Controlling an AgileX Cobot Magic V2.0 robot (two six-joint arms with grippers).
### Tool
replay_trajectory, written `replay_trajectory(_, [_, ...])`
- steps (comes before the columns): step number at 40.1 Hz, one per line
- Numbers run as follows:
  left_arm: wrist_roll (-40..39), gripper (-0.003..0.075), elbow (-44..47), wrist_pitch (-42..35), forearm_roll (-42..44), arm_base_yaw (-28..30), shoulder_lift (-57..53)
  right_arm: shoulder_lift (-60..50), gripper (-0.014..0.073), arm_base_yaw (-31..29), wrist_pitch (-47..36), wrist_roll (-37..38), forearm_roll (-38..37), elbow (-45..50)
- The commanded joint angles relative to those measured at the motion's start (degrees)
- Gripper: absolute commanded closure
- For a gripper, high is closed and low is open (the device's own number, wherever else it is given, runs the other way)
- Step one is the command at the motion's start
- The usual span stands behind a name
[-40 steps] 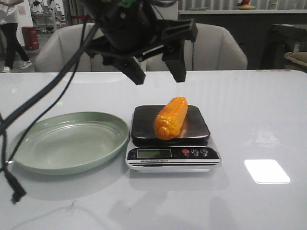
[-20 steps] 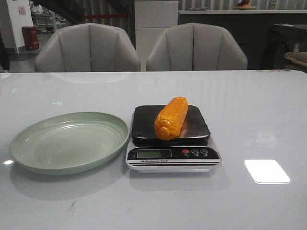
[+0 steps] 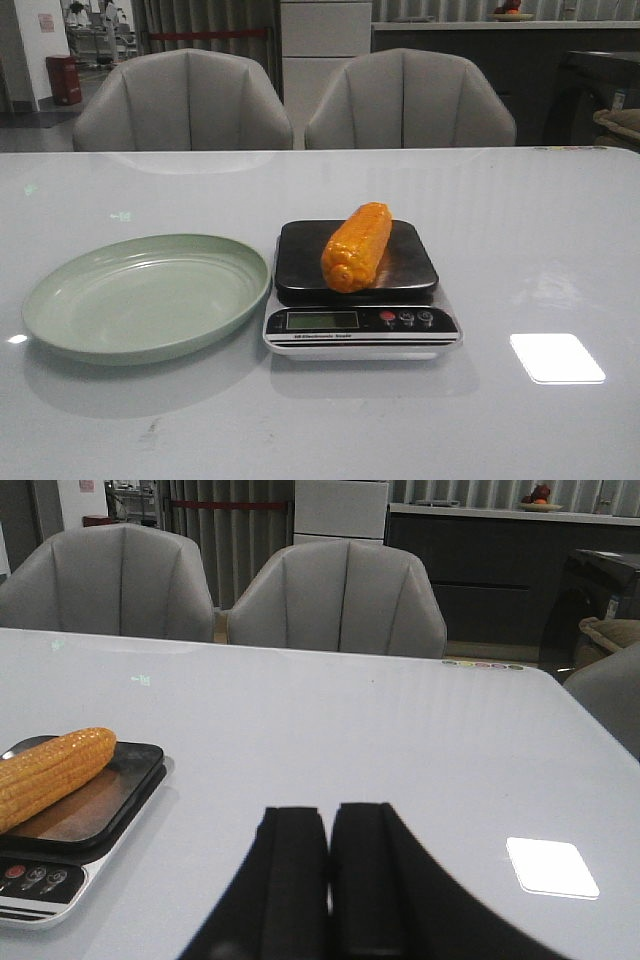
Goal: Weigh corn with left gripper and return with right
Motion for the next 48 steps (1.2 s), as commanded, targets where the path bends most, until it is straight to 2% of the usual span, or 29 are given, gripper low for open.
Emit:
replay_trajectory(1, [0.8,0.0191,1.4,-3.1,1.5,0.0,-5.6,-1.2,0.0428,-0.1,-4.8,-0.3,-0.6,0.1])
replay_trajectory(13, [5.4,0.0207,5.7,6.1,1.5,0.0,-24.2,-1.2,0.0428,-0.1,-4.8,-0.3,-0.6,0.1])
replay_trajectory(18, [6.2,0.0349,6.8,9.3,1.5,0.0,-28.8,-1.2,0.0428,-0.1,-4.8,-0.3,-0.6,0.1])
replay_trajectory(23, [6.2,0.0594,8.7,9.9,1.5,0.0,-30.6,-1.2,0.0428,-0.1,-4.8,-0.3,-0.6,0.1])
replay_trajectory(24, [6.2,0.0622,9.1,9.6,1.5,0.0,-30.7,-1.2,0.0428,-0.1,-4.8,-0.3,-0.6,0.1])
replay_trajectory(26, [6.2,0.0591,9.5,8.8,1.5,0.0,-30.7,-1.2,0.0428,-0.1,-4.8,-0.3,-0.6,0.1])
replay_trajectory(48, [6.2,0.0606,9.7,8.2,1.6,0.0,-30.7,-1.1,0.0428,-0.1,-4.8,-0.3,-0.6,0.1])
